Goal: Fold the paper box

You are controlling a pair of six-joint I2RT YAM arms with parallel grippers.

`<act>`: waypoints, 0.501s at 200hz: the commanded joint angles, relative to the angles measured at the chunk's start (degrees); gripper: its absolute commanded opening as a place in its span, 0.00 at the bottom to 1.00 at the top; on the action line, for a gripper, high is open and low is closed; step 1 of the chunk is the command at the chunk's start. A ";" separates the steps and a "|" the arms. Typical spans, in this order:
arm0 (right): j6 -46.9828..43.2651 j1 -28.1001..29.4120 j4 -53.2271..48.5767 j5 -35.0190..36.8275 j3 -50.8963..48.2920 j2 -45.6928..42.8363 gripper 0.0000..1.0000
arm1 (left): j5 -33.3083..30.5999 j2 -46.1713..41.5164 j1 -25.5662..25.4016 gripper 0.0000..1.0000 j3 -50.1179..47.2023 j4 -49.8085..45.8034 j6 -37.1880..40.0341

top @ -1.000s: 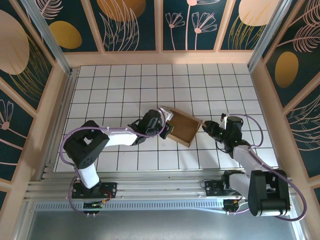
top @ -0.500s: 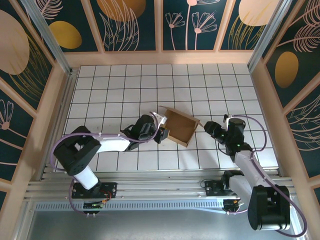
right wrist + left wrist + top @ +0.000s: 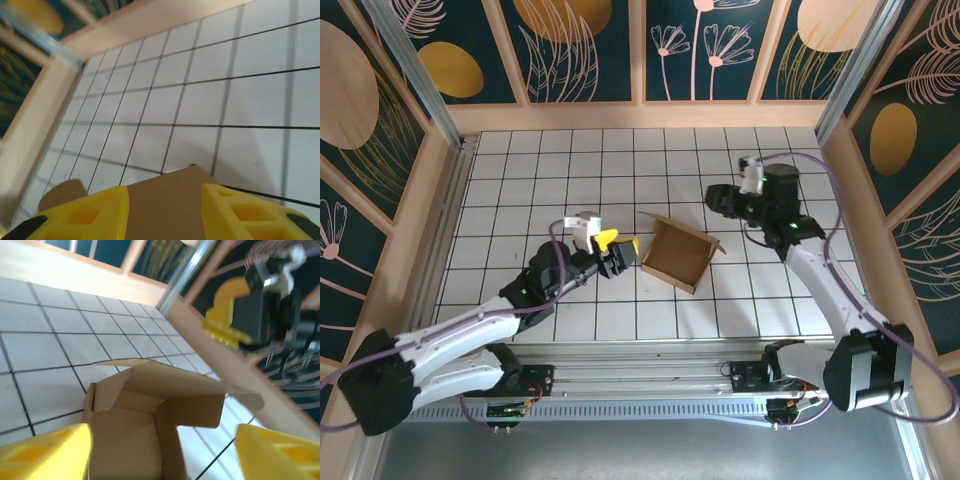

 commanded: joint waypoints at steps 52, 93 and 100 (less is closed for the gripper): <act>2.88 11.59 5.85 1.86 -16.52 0.93 0.34 | -13.20 -13.91 -0.14 0.99 -6.91 -15.15 -14.25; 4.47 12.84 14.16 4.44 -25.18 6.90 0.35 | -11.67 -7.17 -0.22 0.99 -4.98 -13.91 -13.14; 4.66 12.84 13.64 4.96 -25.04 7.77 0.35 | -10.99 -4.77 -0.22 0.99 -3.62 -14.43 -12.74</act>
